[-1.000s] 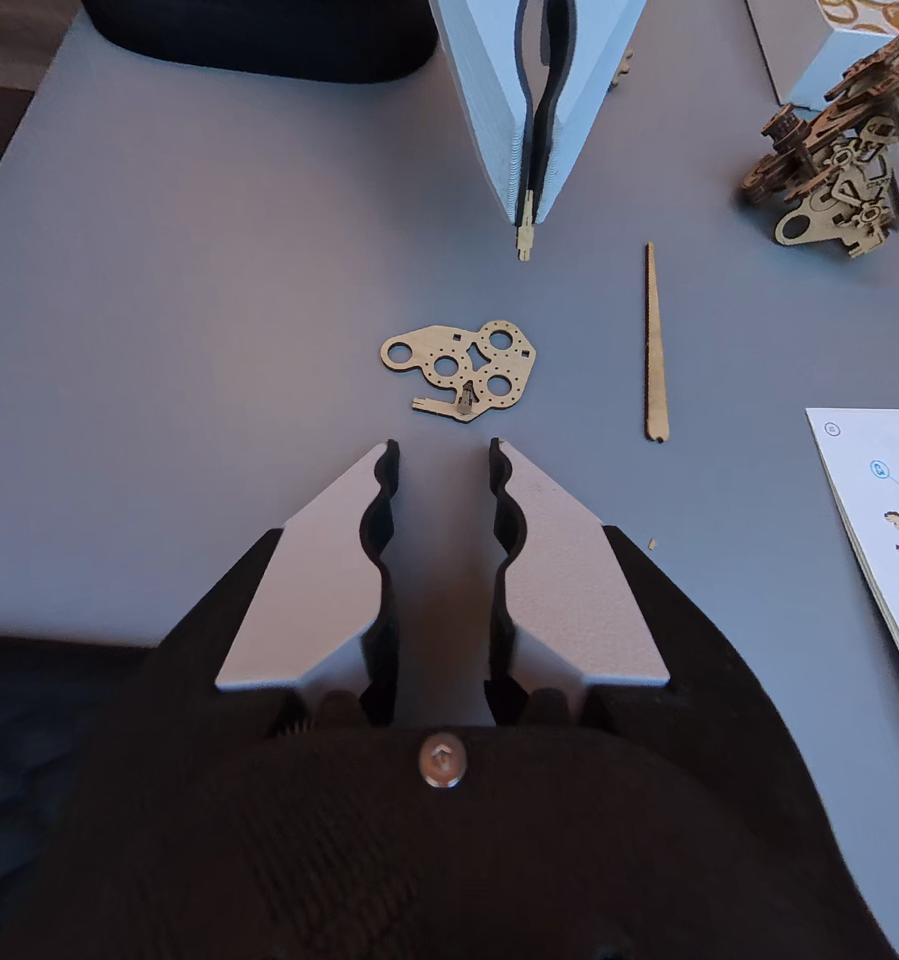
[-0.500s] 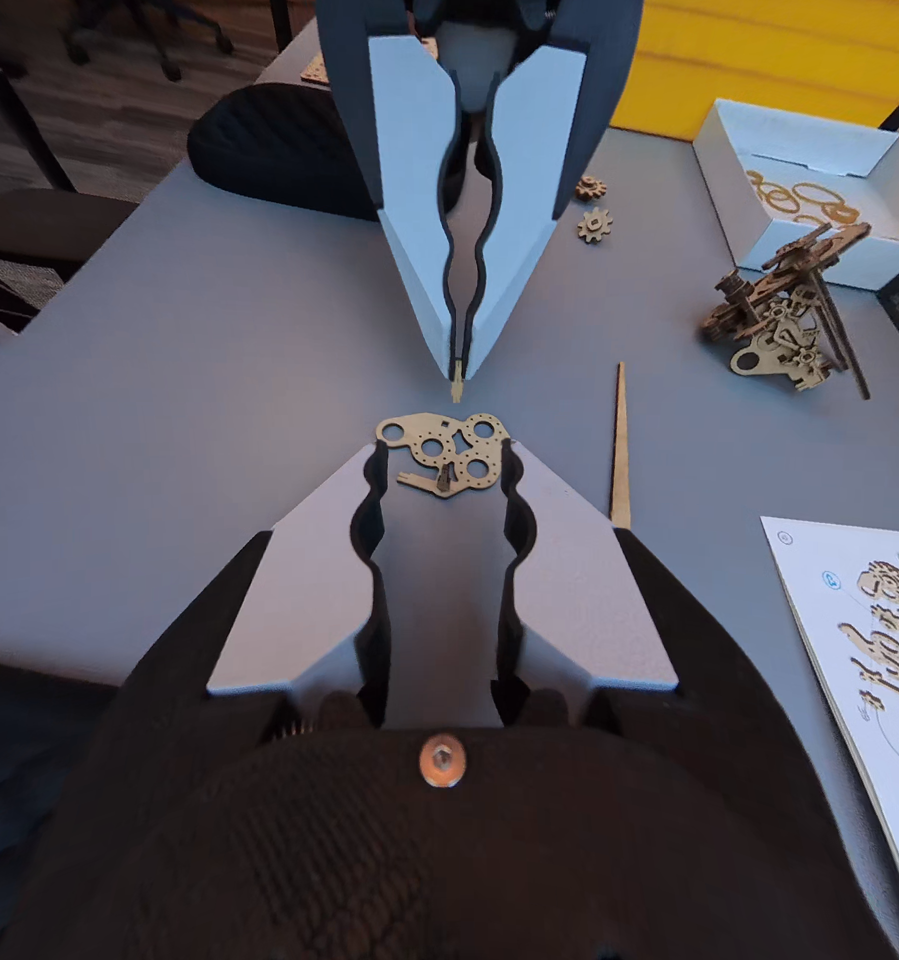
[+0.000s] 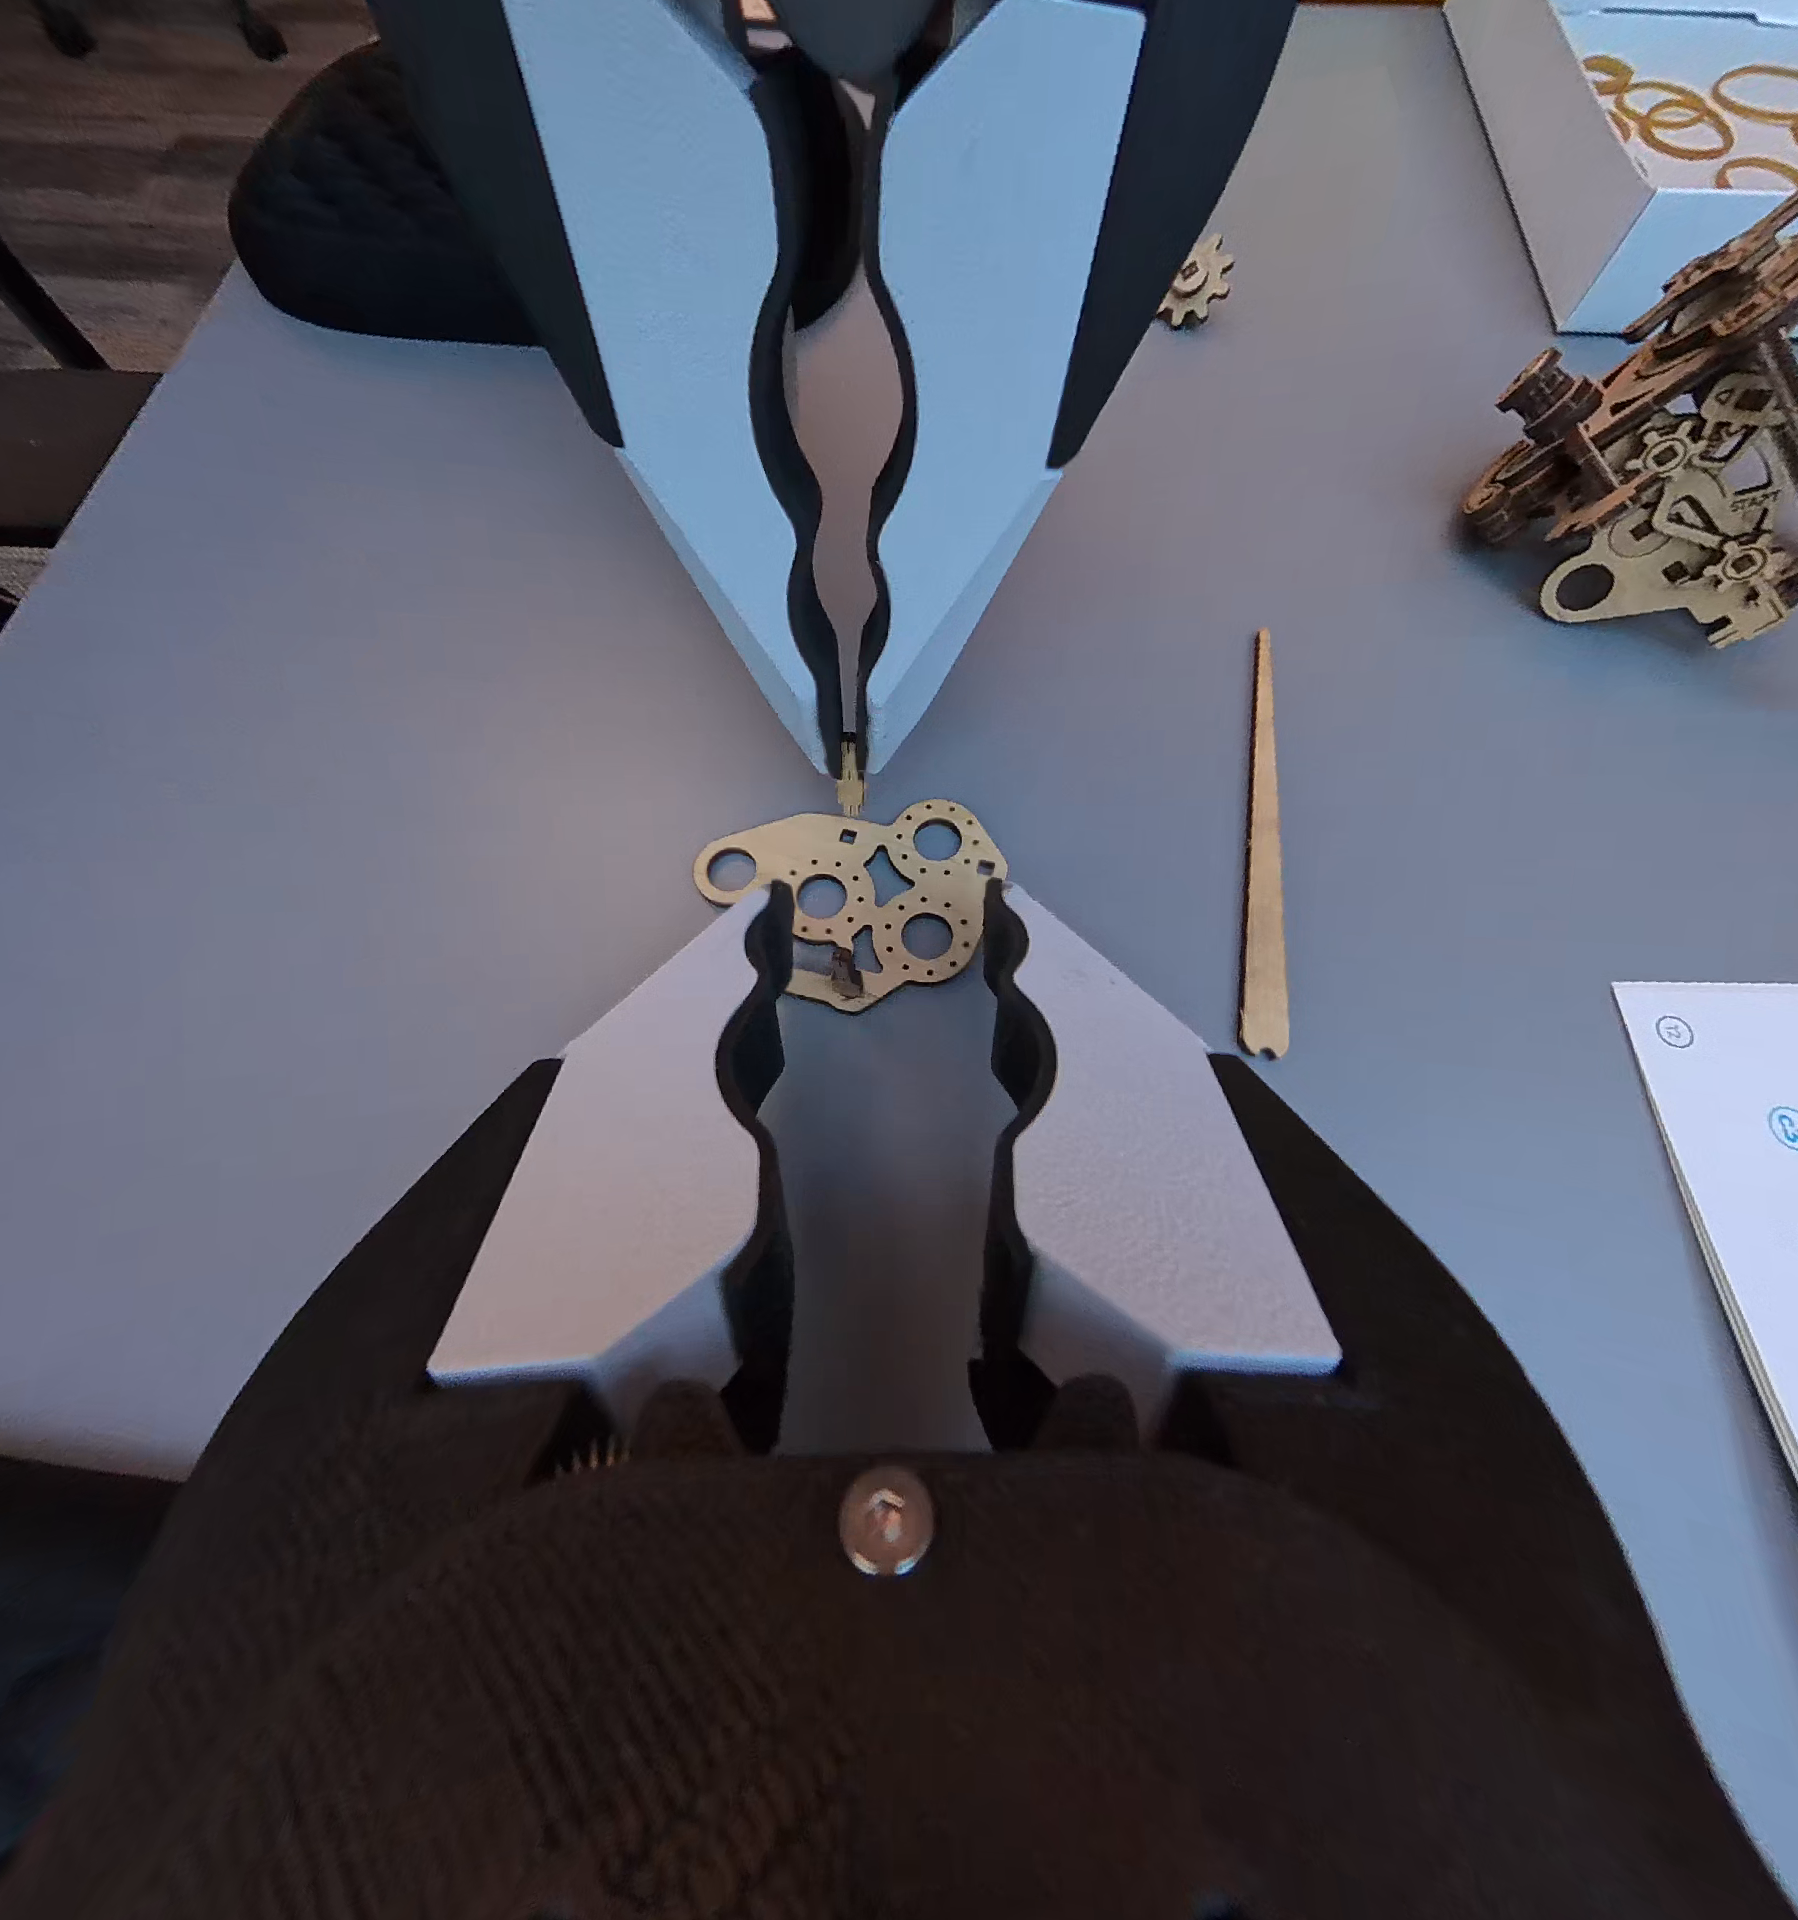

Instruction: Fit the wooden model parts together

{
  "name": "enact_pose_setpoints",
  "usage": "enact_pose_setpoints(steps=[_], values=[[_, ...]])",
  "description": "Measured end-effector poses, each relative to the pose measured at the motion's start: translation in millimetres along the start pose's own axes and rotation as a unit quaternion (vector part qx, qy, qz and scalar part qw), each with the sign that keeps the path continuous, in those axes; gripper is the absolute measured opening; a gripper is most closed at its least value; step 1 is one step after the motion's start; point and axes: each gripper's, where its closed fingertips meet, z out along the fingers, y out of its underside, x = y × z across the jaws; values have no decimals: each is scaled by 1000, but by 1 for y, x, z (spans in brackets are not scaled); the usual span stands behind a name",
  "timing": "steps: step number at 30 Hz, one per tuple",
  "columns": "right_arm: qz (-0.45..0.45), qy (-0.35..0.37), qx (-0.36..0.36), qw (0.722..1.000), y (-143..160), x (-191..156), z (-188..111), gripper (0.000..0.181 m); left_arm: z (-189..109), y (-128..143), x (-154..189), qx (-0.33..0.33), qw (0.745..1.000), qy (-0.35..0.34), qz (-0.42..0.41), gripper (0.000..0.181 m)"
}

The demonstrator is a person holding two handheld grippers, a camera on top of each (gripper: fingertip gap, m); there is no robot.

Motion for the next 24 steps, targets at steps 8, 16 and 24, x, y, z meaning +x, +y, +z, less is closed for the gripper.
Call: enact_pose_setpoints(steps=[8,16,24], values=[[-9,-8,-28,1000,7,-3,5,36,4,-1,-1,-16,1000,5,17,1],[-2,-10,-27,1000,7,-2,5,35,5,-1,1,-22,999,16,25,1],[-6,-7,-28,1000,7,-2,5,35,5,-2,1,-45,998,11,44,1]])
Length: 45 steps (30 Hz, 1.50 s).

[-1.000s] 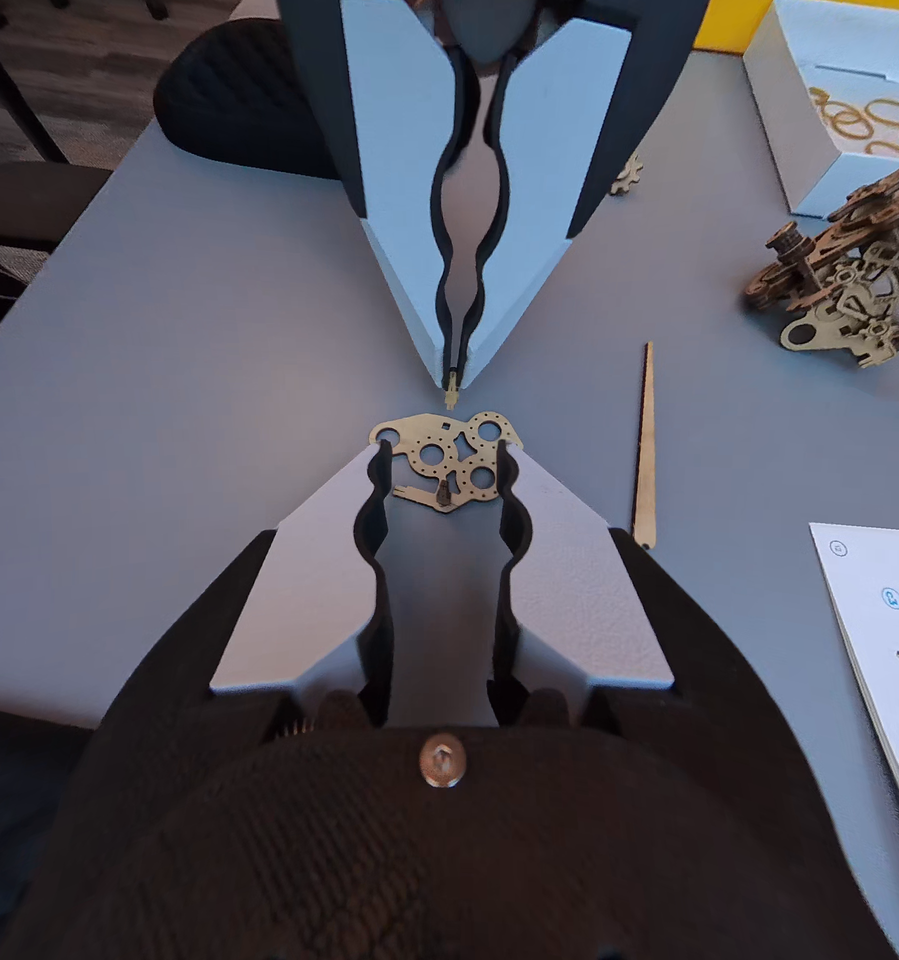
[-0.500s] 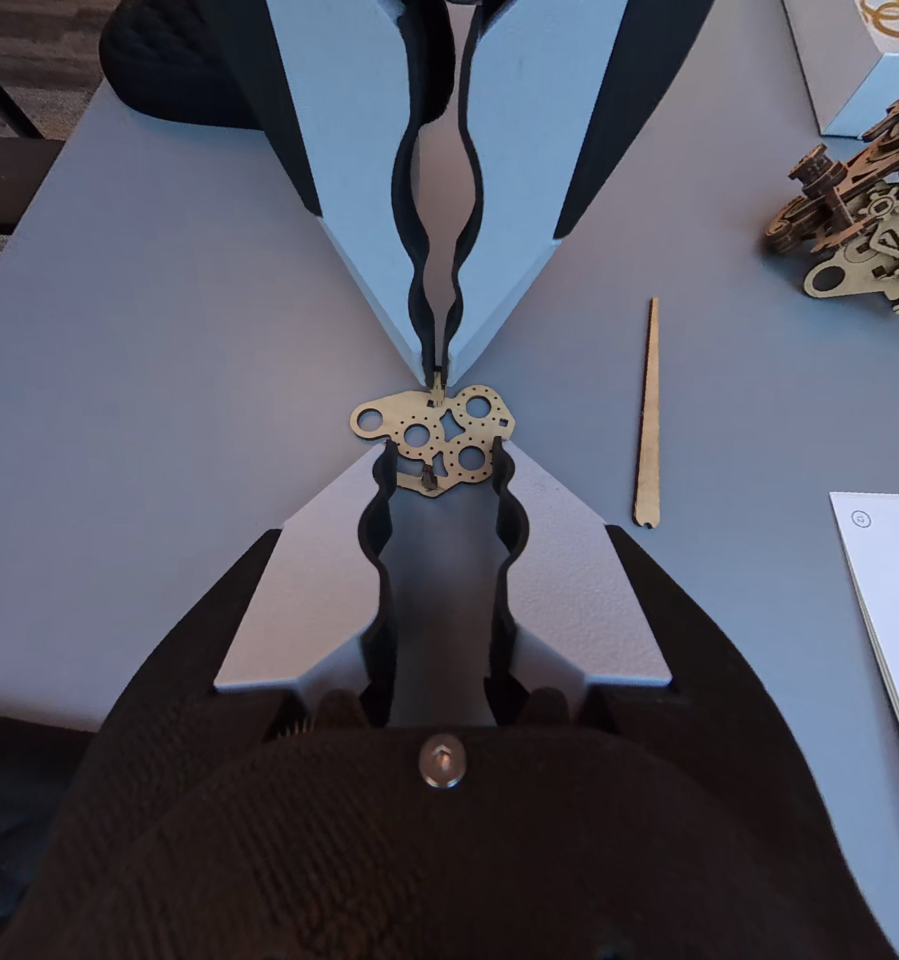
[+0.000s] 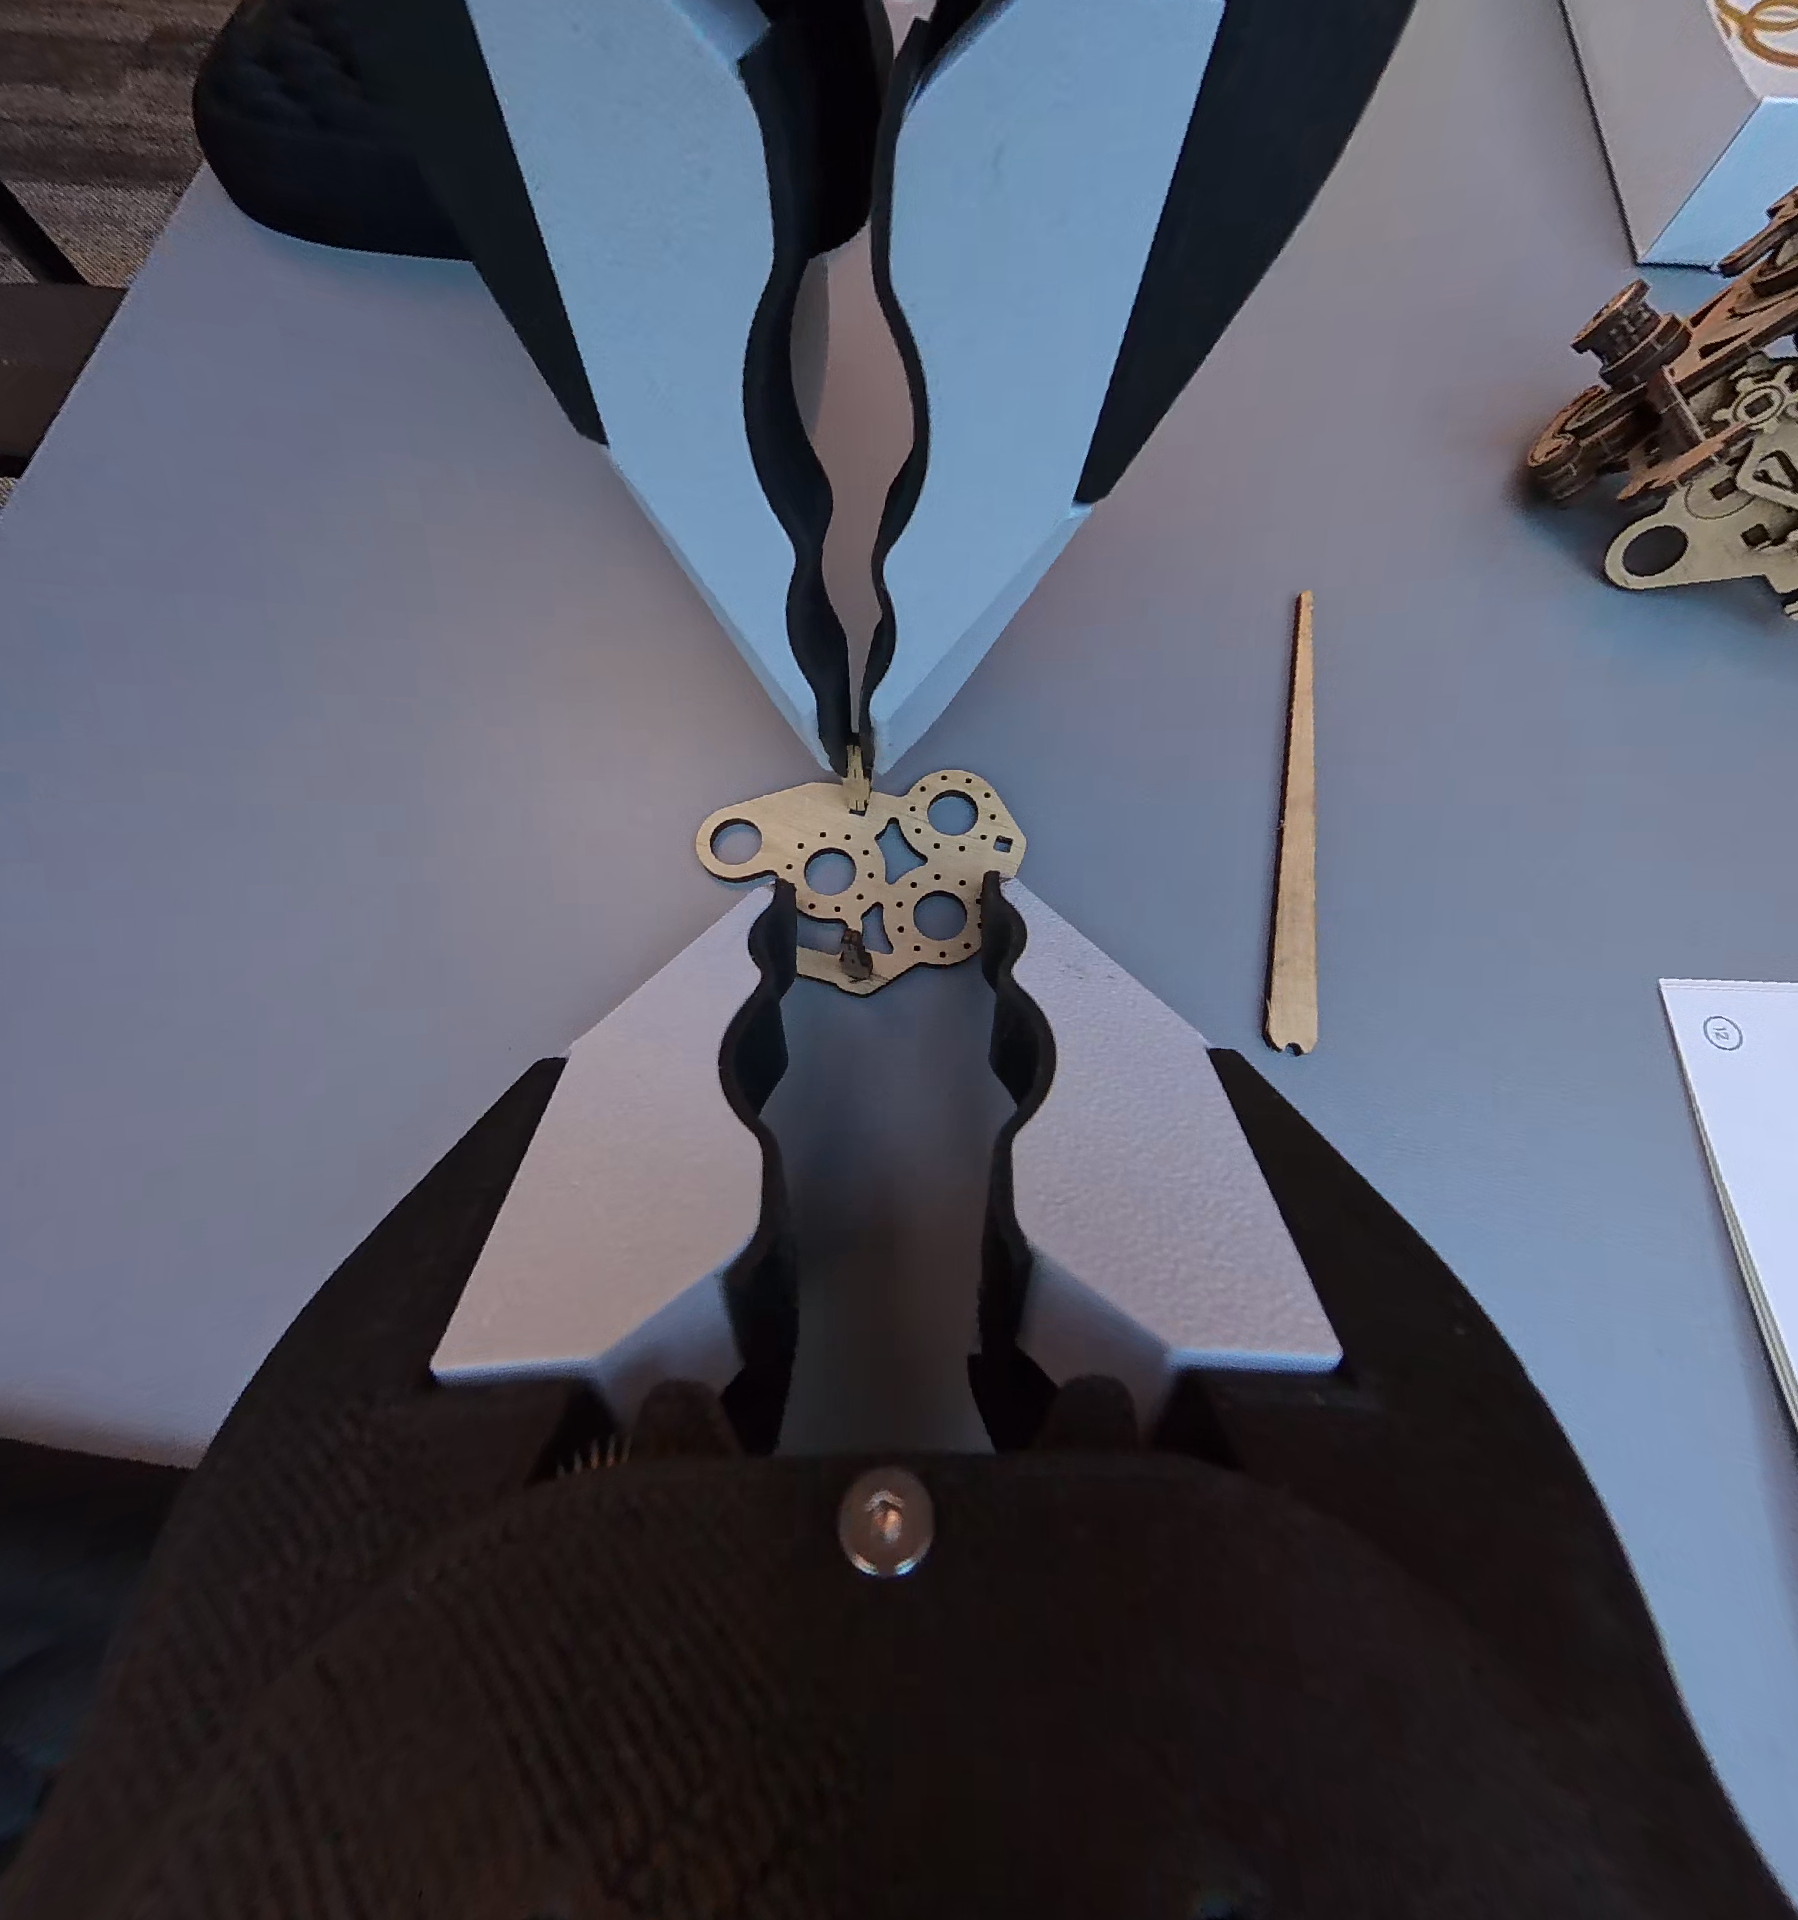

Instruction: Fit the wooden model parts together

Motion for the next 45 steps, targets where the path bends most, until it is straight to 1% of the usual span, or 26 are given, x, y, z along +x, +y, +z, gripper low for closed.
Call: enact_pose_setpoints(steps=[9,18,22,27,33,35,38,40,41,42,44,45], values=[[-8,7,-1,1000,0,0,0,35,1,-2,0,-20,1000,-4,5,1],[-9,8,-1,1000,1,0,-1,35,1,-2,0,-20,1000,-8,4,1],[-18,12,-1,1000,1,-1,-1,34,1,-1,0,-29,999,-16,18,1],[-14,9,-1,1000,1,-1,-1,34,2,-3,0,-17,1000,-10,8,1],[-14,9,-1,1000,1,-1,0,34,5,-8,0,17,1000,-17,9,1],[-17,12,-2,1000,1,-1,0,34,9,-8,3,8,1000,-15,16,0],[-20,14,-2,1000,1,-1,0,34,8,-5,2,-9,999,-30,36,0],[-18,13,-2,1000,1,-1,0,34,2,-9,-10,12,997,-73,30,0],[-18,12,-2,1000,1,-1,0,34,-4,-12,-14,28,996,-83,20,0],[-18,12,-2,1000,1,-1,0,34,-8,-14,-15,44,996,-80,8,0],[-18,12,-2,1000,1,-1,0,34,-14,-20,-6,81,996,-44,-11,0],[-18,12,-2,1000,1,-1,0,34,-13,-19,-4,84,996,-33,-15,0]])
